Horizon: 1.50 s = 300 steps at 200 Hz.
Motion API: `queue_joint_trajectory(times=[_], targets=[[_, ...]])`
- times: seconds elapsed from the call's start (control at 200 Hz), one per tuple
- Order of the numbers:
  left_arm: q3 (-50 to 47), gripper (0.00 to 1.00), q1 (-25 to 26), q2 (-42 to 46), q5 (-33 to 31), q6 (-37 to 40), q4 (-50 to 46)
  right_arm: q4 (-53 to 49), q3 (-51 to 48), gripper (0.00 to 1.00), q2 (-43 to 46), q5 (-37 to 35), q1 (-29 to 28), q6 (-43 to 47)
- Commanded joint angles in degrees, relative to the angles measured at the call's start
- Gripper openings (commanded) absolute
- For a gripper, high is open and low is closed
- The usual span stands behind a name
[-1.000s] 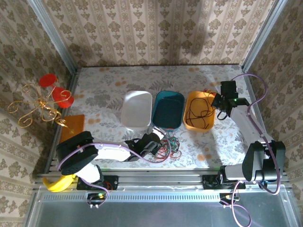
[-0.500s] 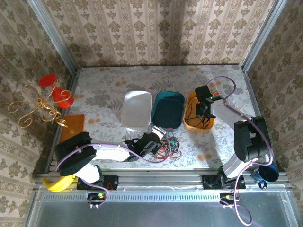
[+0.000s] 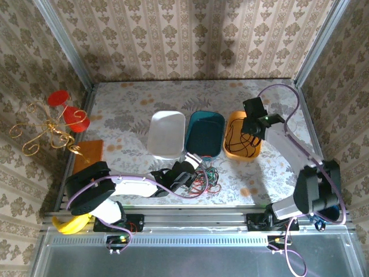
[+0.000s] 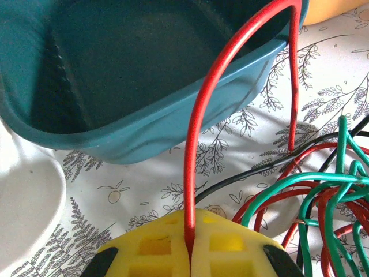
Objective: Untangle the cables
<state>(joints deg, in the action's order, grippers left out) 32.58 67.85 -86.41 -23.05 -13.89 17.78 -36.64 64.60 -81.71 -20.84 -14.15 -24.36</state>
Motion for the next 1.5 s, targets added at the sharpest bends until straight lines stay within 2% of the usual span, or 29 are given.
queue_joint_trajectory(times=[0.0,0.1,0.17,0.275,0.455,0.605,0.805,0.93,1.035,1.14,1.205,1.495], targets=[[0.23,0.00,0.26,1.51,-1.51,0.26,2.19,-0.54,-4.31,0.57,7.45,6.55,-5.46,2.08],[-0.37,0.00,0.09,1.74,-1.58,0.00,3.29,3.26,-10.66,0.57,11.72,23.27,-11.74,4.53],[-0.80,0.00,-0.09,1.93,-1.22,-0.08,4.06,4.79,-14.24,0.55,12.35,31.17,-15.35,3.73],[-1.18,0.00,-0.34,2.05,-0.95,-0.28,4.32,7.93,-17.58,0.52,10.41,36.92,-18.85,2.14],[-1.03,0.00,-0.44,1.99,-0.56,-0.17,4.24,10.95,-17.04,0.52,4.84,41.42,-22.49,0.99],[-0.85,0.00,-0.44,1.90,-0.51,-0.17,3.89,10.49,-15.15,0.52,2.36,40.82,-24.98,1.48],[-0.85,0.00,-0.44,1.90,-0.29,0.09,3.98,9.92,-13.90,0.52,-1.37,40.20,-25.44,1.85],[-0.85,0.00,-0.44,2.03,-0.11,0.09,3.89,9.92,-13.12,0.51,-2.72,37.40,-25.57,1.48],[-0.86,0.00,-0.44,2.12,-0.07,0.13,3.76,9.96,-12.74,0.43,-4.04,34.19,-25.51,0.76],[-0.94,0.00,-0.44,1.91,0.11,0.10,3.58,10.78,-13.21,0.22,-3.34,32.48,-25.53,0.31],[-1.02,0.00,-0.43,1.53,0.11,0.10,3.41,11.11,-13.85,0.13,-1.26,31.26,-25.53,0.10],[-1.80,0.00,-0.62,-1.11,-0.20,-0.34,3.75,7.98,-13.66,0.08,12.50,25.10,-24.48,0.20]])
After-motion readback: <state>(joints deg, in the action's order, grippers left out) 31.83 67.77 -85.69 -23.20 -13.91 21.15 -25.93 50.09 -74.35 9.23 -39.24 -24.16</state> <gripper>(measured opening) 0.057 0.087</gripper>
